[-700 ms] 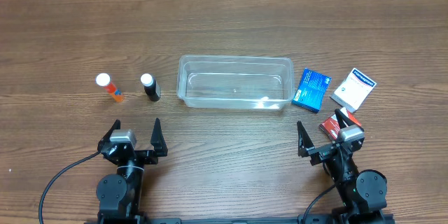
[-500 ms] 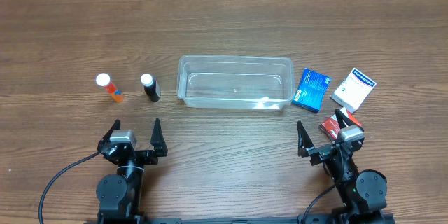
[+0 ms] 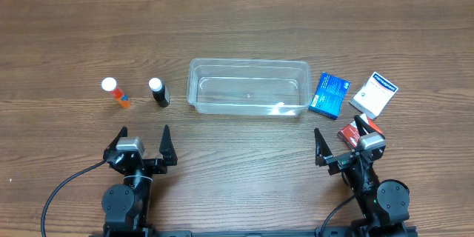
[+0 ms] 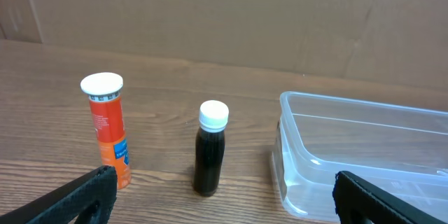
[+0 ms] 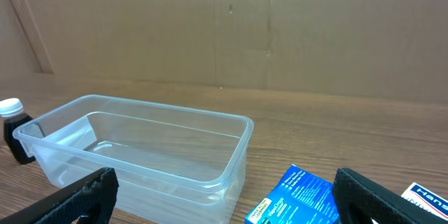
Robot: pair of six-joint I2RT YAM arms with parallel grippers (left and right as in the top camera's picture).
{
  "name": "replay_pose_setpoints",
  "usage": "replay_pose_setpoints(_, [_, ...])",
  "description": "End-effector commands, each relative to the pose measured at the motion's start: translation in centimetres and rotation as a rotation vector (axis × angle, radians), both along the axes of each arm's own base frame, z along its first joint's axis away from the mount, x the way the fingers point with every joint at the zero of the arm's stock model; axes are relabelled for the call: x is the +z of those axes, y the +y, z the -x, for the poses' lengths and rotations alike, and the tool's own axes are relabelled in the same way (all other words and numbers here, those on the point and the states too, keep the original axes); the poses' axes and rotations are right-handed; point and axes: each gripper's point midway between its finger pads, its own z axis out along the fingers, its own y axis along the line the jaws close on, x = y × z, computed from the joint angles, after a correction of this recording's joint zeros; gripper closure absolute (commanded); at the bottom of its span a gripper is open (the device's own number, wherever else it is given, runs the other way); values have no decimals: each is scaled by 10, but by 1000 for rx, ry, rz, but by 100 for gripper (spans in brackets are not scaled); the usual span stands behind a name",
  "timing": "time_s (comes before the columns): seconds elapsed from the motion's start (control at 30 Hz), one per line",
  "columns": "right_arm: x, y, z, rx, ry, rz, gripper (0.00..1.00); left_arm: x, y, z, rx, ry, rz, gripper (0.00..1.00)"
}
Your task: Pack container
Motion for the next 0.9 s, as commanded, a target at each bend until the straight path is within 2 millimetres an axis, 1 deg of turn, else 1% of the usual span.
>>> replay_pose_setpoints(0.0, [-2,0,0,-1,-2,3,0,1,-1,0,-7,-11,-10,0])
replay_pose_setpoints(0.87, [-2,2,0,9,-3,-1,0,1,-1,0,-8,-10,-9,0])
